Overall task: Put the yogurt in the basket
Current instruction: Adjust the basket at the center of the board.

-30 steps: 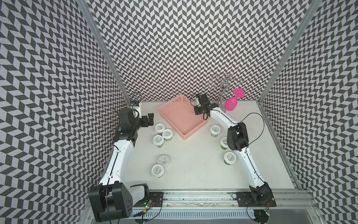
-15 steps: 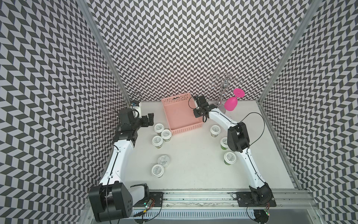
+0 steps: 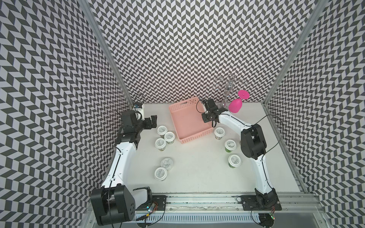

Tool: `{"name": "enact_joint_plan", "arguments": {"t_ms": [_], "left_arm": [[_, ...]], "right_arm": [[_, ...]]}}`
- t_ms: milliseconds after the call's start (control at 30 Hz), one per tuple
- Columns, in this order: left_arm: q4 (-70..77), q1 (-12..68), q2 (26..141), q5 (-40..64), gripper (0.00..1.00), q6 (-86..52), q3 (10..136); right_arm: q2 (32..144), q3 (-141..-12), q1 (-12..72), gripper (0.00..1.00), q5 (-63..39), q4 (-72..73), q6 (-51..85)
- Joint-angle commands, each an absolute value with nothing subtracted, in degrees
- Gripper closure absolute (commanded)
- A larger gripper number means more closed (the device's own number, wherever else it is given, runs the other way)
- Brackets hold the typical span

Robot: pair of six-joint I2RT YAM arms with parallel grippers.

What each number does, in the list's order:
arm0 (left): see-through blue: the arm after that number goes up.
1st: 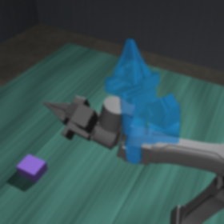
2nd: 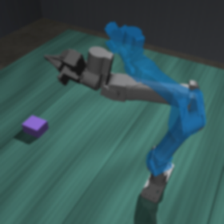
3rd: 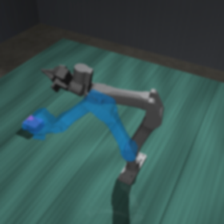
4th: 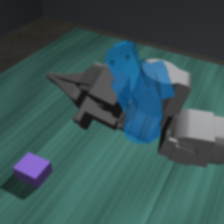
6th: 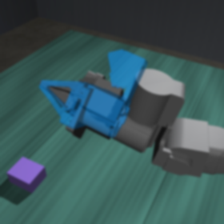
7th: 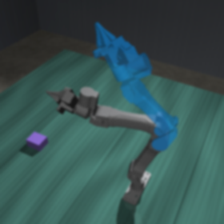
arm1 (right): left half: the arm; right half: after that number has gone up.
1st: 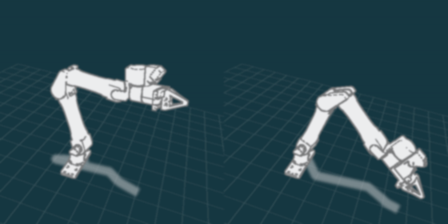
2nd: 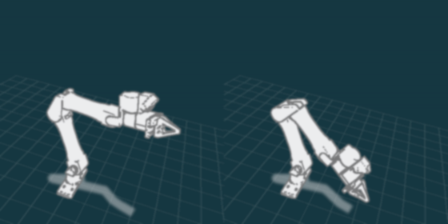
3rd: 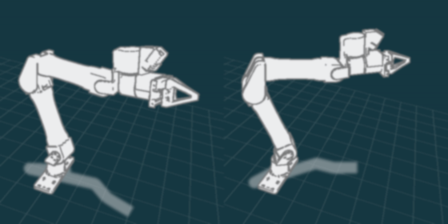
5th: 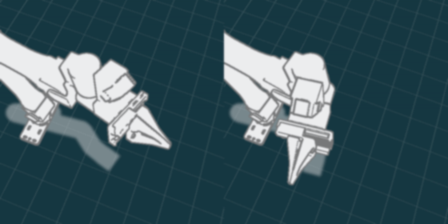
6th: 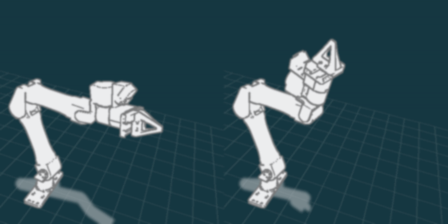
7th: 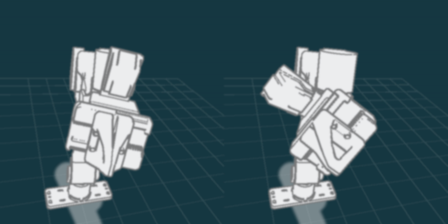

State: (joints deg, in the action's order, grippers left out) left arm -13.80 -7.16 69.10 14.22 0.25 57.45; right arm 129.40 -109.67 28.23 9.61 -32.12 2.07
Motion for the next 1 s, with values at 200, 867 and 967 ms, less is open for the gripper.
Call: {"name": "enact_joint_plan", "arguments": {"t_ms": [200, 867, 967], "left_arm": [[-13.4, -7.4, 70.2, 15.4, 0.00, -0.3, 59.1], [-12.7, -7.5, 70.9, 16.8, 0.00, -0.7, 58.7], [-12.4, -7.5, 70.9, 17.2, 0.00, -0.8, 58.5]], "right_arm": [[118.6, -97.9, 31.9, 1.00, 14.8, -31.1, 8.4], [98.2, -71.4, 36.7, 1.00, 15.8, -23.5, 19.7], [95.7, -67.9, 38.3, 1.00, 15.8, -22.7, 22.4]]}}
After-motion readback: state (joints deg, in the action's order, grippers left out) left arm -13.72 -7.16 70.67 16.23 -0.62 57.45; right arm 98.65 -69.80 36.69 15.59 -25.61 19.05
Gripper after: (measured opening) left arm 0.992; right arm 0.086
